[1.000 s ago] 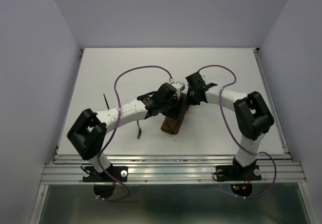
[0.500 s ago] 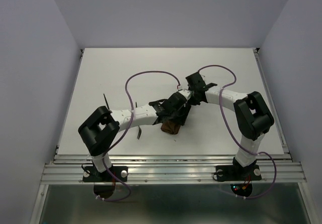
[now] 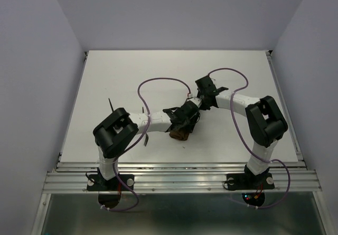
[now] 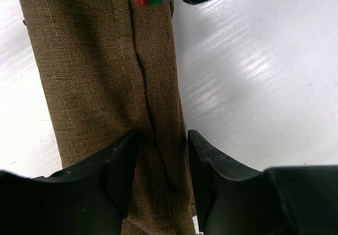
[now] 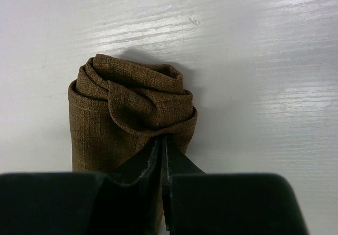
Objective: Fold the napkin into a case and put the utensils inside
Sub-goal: Pick up the smaller rectangle-folded napkin from the center of the board.
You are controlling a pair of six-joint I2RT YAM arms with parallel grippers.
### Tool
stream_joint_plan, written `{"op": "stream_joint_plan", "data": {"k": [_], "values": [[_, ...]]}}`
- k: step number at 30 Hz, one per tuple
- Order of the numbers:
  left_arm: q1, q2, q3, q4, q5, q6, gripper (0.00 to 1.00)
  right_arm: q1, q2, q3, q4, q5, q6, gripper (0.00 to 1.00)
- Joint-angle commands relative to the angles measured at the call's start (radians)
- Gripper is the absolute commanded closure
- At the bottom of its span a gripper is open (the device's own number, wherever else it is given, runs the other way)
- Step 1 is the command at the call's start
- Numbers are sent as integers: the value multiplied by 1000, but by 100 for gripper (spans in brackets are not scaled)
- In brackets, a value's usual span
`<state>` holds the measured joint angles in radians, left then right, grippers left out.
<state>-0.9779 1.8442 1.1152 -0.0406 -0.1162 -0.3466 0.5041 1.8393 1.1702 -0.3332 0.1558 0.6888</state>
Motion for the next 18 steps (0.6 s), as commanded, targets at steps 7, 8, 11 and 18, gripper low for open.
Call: {"op": "stream_joint_plan", "data": {"k": [7, 8, 11, 18], "values": [[-34, 64, 35, -13, -138, -3, 53, -1, -2, -32, -18, -5, 5, 91], [-38, 79, 41, -18, -151, 0, 53, -1, -5, -32, -17, -6, 6, 90], [-44, 110, 58, -42, -184, 8, 56, -1, -17, -38, -18, -7, 8, 85], [-54, 165, 95, -88, -220, 20, 75, -10, -60, -52, -20, -12, 14, 79]]}}
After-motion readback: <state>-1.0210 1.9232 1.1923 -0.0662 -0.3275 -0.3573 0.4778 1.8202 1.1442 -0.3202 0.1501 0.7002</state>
